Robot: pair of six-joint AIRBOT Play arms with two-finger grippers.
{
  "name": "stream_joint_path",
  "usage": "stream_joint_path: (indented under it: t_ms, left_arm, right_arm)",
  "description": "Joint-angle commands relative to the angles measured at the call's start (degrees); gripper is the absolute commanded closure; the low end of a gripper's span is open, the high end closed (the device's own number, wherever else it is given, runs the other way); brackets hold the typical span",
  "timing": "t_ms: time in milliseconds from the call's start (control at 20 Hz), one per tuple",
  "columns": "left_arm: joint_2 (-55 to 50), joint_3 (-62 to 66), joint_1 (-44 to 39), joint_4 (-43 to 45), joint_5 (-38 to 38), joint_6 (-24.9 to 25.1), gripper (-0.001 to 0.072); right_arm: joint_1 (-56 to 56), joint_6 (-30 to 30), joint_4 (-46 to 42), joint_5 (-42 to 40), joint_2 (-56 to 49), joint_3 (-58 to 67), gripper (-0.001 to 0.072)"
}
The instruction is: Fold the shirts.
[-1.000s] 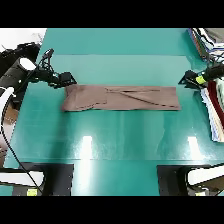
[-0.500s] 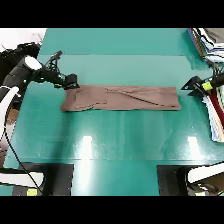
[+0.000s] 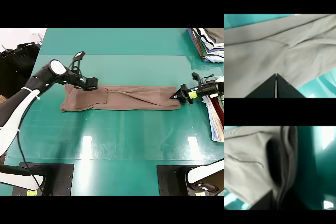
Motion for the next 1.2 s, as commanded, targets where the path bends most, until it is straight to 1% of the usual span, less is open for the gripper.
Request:
stream_joint_path:
  t_ms: [0,100,350,500,650,750,850,950,1000,1050,1150]
  left_arm:
    - [-4.61,4.48,-3.67,-0.07,0.85,-1.29,0.0681]
    - [-7.98,8.15,-5.68,0.0,0.85,-1.84,0.0681]
    - [-17.05,16.37,-9.97,-0.07,-0.37,-3.63,0.0681]
    - [-20.48,19.47,-11.82,-1.68,-0.24,-3.61,0.068]
    - [-21.9,19.96,-12.55,-1.36,-0.22,-3.63,0.068]
    - [-22.12,19.96,-12.55,-1.33,0.22,-3.63,0.068]
    - [-22.05,20.13,-12.55,-1.55,1.09,-3.63,0.0681]
    - [-21.77,21.75,-11.76,-1.22,-1.38,-3.63,0.0681]
    - [-21.73,23.85,-10.67,-0.81,-4.66,-3.63,0.0681]
    - [-20.98,25.73,-9.18,0.81,-7.45,-3.65,0.0681]
    - [-16.76,26.64,-5.33,6.75,-9.44,-4.83,0.0681]
  right_arm:
    - [2.97,-1.88,1.75,0.22,1.57,2.69,0.0693]
    - [3.91,-1.22,1.77,0.72,5.22,5.44,0.0693]
    - [9.73,4.04,1.81,0.79,13.35,14.86,0.0695]
    - [15.67,6.4,1.81,2.25,13.86,21.84,0.0695]
    - [20.72,7.91,1.84,1.66,13.86,26.53,0.0694]
    - [23.65,7.96,1.92,1.27,13.86,28.85,0.0694]
    - [26.1,7.91,4.2,0.09,13.86,30.08,0.0694]
    - [28.26,7.72,5.2,-2.43,13.86,30.34,0.0694]
    - [29.35,7.1,5.22,-3.48,13.68,30.34,0.0694]
    - [30.51,6.25,5.95,-4.15,13.33,30.34,0.0694]
    - [33.27,4.55,9.03,-4.59,11.78,30.34,0.0693]
